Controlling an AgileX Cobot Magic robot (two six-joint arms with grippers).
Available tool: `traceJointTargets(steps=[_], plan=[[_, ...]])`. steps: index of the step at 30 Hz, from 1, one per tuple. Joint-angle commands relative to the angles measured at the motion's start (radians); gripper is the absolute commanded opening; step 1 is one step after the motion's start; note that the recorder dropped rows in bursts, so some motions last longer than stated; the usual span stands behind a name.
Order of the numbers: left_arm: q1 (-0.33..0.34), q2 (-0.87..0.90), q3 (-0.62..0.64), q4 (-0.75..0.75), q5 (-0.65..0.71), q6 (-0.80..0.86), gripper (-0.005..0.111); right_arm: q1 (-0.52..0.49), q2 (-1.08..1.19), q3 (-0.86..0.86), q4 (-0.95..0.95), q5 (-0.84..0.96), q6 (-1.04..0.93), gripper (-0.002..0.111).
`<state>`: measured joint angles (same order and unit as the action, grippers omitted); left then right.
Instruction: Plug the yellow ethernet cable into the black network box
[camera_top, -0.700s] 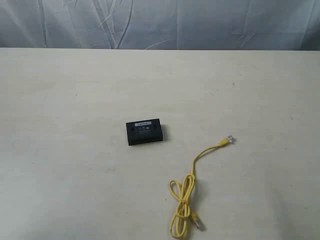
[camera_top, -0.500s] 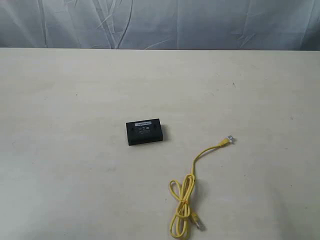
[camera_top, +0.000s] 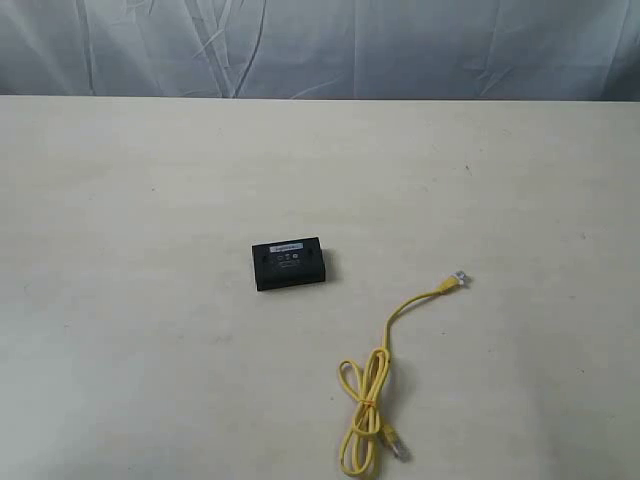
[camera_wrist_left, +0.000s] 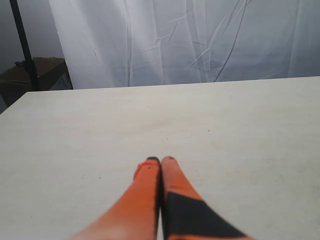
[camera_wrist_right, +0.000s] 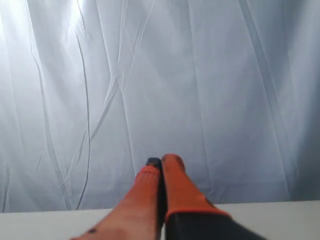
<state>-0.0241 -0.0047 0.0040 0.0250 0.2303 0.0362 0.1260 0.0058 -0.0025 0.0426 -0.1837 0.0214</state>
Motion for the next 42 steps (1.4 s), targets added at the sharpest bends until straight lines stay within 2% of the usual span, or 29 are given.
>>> traceJointTargets(steps=[1, 8, 16, 22, 26, 34, 42], plan=[[0.003, 0.005, -0.004, 0.003, -0.005, -0.001, 0.0, 0.004, -0.006, 0.002, 0.0, -0.06, -0.001, 0.0], [0.003, 0.005, -0.004, 0.003, -0.005, -0.001, 0.0, 0.004, -0.006, 0.002, 0.002, -0.13, -0.001, 0.0], [0.003, 0.005, -0.004, 0.003, -0.005, -0.001, 0.0, 0.004, 0.079, -0.244, -0.011, 0.352, -0.003, 0.0], [0.003, 0.005, -0.004, 0.003, -0.005, -0.001, 0.0, 0.004, 0.329, -0.518, 0.018, 0.707, -0.003, 0.0], [0.003, 0.005, -0.004, 0.003, -0.005, -0.001, 0.0, 0.004, 0.534, -0.637, 0.071, 0.903, -0.003, 0.0], [0.003, 0.005, -0.004, 0.003, -0.005, -0.001, 0.0, 0.004, 0.843, -0.587, 0.239, 0.822, 0.009, 0.0], [0.003, 0.005, -0.004, 0.003, -0.005, -0.001, 0.0, 0.005, 1.089, -0.605, 0.261, 0.814, -0.021, 0.0]])
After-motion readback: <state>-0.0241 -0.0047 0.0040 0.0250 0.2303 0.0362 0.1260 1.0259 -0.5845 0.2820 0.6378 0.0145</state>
